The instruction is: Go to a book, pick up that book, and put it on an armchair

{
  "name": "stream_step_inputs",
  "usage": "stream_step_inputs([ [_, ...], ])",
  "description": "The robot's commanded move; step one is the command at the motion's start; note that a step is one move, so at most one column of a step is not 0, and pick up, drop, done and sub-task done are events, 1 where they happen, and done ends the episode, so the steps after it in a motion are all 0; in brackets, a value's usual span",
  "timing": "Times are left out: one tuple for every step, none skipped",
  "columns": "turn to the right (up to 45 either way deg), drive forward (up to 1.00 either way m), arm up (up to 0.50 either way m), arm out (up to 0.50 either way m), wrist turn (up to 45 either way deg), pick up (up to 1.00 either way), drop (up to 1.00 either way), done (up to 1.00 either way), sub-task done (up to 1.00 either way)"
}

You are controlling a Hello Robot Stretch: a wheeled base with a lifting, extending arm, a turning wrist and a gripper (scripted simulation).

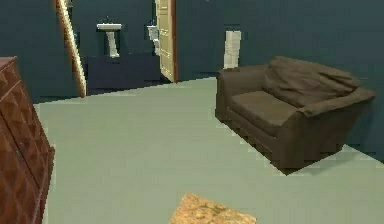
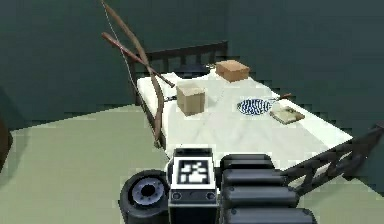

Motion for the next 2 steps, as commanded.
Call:
stream_step_inputs([
  [0.0, 1.00, 0.00, 0.00, 0.0, 0.00, 0.00, 0.00, 0.00],
  [3.0, 0.00, 0.00, 0.00, 0.0, 0.00, 0.00, 0.00, 0.00],
])
